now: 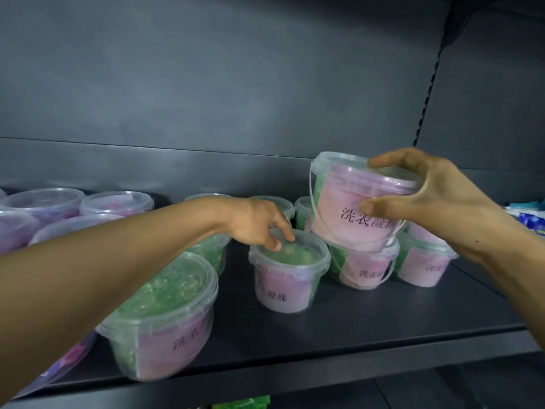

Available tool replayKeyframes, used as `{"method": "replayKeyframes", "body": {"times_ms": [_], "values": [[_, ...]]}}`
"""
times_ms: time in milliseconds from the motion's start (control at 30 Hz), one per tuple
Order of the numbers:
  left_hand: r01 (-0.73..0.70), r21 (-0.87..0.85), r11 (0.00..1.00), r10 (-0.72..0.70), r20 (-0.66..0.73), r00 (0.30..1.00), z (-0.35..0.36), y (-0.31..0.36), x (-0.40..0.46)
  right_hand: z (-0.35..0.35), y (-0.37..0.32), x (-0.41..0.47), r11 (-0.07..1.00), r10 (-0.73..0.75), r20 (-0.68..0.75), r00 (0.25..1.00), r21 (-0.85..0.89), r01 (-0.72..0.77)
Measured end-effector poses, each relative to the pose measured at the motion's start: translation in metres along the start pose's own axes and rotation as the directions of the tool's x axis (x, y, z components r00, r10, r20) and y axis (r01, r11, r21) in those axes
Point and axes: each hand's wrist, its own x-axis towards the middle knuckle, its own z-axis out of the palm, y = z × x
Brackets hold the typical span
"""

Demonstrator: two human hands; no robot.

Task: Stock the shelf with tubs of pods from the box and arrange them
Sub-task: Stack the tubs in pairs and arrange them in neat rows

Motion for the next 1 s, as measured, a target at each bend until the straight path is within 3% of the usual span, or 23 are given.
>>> {"method": "replayKeyframes", "body": {"times_ms": [100, 200, 367, 533, 733, 867, 1000], "values": [[0.091, 0.116, 0.989, -0.088, -0.032, 0.996, -0.002, 0.004, 0.002, 0.010, -0.001, 0.008, 0.999, -0.007, 0.036, 0.999, -0.046, 0.008], [0.163, 0.120, 0.979, -0.152, -0.092, 0.984, -0.002, 0.005, -0.001, 0.023, 0.002, 0.020, 0.997, -0.017, 0.072, 0.997, -0.075, 0.022], [0.204, -0.214, 0.955, -0.234, -0.126, 0.964, -0.006, -0.017, -0.013, 0.041, 0.006, 0.041, 0.994, -0.051, 0.178, 0.983, -0.081, 0.066], [0.175, -0.396, 0.901, -0.231, -0.098, 0.968, 0.002, -0.034, -0.018, 0.059, 0.004, 0.060, 0.988, -0.067, 0.256, 0.964, -0.118, 0.100], [0.094, -0.746, 0.660, -0.238, -0.089, 0.967, 0.004, -0.041, -0.023, 0.067, 0.019, 0.068, 0.985, -0.076, 0.343, 0.936, -0.118, 0.124], [0.065, -0.764, 0.642, -0.199, -0.084, 0.976, 0.000, -0.036, -0.023, 0.058, 0.019, 0.068, 0.952, -0.069, 0.412, 0.909, -0.244, 0.183], [0.090, -0.730, 0.677, -0.212, -0.077, 0.974, 0.004, -0.031, -0.017, 0.052, 0.013, 0.070, 0.822, -0.132, 0.455, 0.880, -0.446, 0.354]]}}
